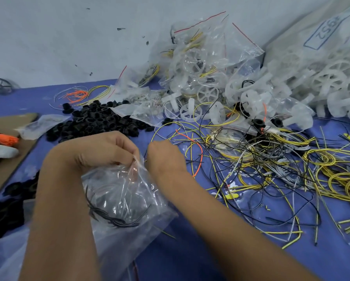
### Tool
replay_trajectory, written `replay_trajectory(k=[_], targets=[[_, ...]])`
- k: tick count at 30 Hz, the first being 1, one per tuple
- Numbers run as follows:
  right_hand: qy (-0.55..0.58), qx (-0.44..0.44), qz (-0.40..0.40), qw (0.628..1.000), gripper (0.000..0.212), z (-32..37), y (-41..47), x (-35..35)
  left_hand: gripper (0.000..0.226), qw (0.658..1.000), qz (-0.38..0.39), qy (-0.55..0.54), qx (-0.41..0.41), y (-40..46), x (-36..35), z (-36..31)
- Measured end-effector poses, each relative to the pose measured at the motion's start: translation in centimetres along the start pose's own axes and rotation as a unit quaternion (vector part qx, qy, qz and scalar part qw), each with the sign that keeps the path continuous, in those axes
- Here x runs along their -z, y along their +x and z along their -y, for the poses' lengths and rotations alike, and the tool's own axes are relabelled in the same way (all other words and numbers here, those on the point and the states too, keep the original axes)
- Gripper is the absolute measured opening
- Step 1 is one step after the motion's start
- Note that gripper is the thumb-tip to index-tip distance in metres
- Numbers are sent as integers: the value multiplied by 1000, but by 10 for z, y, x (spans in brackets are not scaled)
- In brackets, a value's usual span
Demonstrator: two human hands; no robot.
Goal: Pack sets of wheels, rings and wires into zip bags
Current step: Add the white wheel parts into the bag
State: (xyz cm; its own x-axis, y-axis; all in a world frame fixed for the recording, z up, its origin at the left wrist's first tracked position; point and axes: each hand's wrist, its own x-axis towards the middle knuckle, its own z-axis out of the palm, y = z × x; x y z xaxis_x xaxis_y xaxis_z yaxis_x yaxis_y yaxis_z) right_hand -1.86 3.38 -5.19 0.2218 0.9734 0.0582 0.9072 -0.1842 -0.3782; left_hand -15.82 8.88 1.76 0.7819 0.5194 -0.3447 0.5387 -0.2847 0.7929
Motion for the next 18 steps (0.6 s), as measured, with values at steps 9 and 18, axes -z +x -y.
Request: replay_trajectory(k=[9, 18], targets=[[-15, 14, 27, 999, 13, -97, -33, 74, 26, 990, -67, -65, -109, 54, -44, -38], [-135, -60, 120, 982, 20, -154, -69, 116, 20, 991, -55, -46, -117, 82, -81, -57]])
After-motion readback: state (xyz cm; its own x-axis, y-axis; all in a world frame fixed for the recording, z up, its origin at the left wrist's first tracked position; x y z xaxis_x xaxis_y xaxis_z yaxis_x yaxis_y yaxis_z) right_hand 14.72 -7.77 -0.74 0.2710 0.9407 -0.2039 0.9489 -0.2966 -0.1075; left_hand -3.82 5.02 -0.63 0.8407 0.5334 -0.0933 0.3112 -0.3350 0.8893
